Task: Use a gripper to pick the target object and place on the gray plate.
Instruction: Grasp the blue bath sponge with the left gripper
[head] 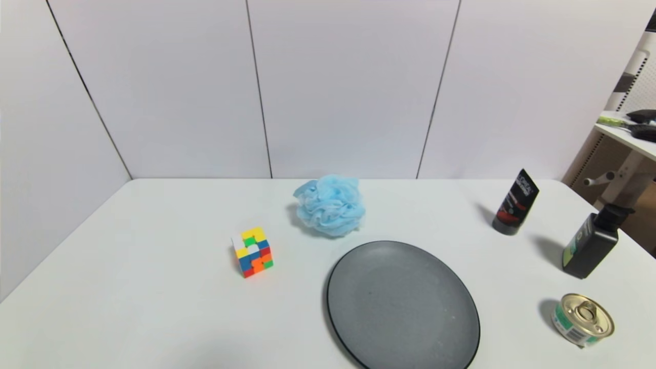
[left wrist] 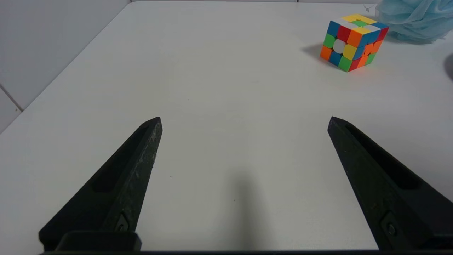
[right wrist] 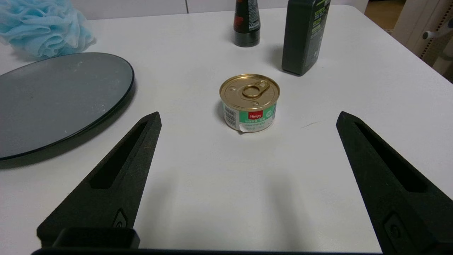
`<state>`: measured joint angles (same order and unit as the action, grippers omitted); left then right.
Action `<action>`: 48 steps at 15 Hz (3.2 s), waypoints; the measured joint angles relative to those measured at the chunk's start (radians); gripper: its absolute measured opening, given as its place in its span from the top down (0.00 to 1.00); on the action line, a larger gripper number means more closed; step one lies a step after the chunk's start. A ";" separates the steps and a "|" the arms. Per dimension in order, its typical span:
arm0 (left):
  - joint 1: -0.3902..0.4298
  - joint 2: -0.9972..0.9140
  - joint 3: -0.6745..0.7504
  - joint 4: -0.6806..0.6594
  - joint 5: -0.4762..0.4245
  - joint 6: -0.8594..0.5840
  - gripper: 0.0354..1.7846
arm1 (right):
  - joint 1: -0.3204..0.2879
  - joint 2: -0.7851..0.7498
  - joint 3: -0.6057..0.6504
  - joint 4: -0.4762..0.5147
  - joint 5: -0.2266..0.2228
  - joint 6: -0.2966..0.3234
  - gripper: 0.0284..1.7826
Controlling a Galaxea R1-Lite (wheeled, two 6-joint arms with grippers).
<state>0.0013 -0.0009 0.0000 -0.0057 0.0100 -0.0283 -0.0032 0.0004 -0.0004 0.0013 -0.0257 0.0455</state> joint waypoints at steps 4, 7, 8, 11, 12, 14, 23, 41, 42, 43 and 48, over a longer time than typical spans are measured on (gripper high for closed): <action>0.000 0.000 0.000 0.000 0.000 0.000 0.06 | 0.000 0.000 0.000 0.000 0.000 0.000 0.04; 0.000 0.000 0.000 0.000 0.000 0.000 0.06 | 0.000 0.000 0.000 0.000 0.001 0.000 0.04; 0.000 0.000 0.000 0.000 0.000 -0.001 0.06 | 0.000 0.000 0.000 0.000 0.000 0.001 0.04; 0.000 0.000 0.000 0.000 0.000 -0.001 0.06 | 0.000 0.000 0.000 0.000 0.001 0.001 0.04; 0.000 0.001 0.000 0.000 0.000 0.000 0.06 | 0.000 0.000 0.000 0.000 0.001 0.001 0.04; 0.000 0.021 0.000 0.001 0.001 0.001 0.06 | 0.000 0.000 0.000 0.000 0.000 0.000 0.04; -0.003 0.438 -0.417 0.005 0.001 0.073 0.06 | 0.000 0.000 0.000 0.000 0.000 0.000 0.04; -0.191 1.684 -1.666 0.057 -0.757 0.157 0.06 | 0.000 0.000 0.000 0.000 0.000 0.000 0.04; -0.215 1.718 -1.674 0.056 -0.807 0.164 0.06 | 0.000 0.000 0.000 0.000 0.001 0.000 0.04; -0.237 1.751 -1.677 0.055 -0.824 0.178 0.06 | 0.000 0.000 0.000 0.000 0.001 0.000 0.04; -0.295 1.908 -1.682 0.047 -0.826 0.309 0.06 | 0.000 0.000 0.000 0.001 0.001 0.000 0.04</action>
<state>-0.2938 1.9070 -1.6819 0.0409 -0.8164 0.2809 -0.0032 0.0000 0.0000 0.0019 -0.0249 0.0460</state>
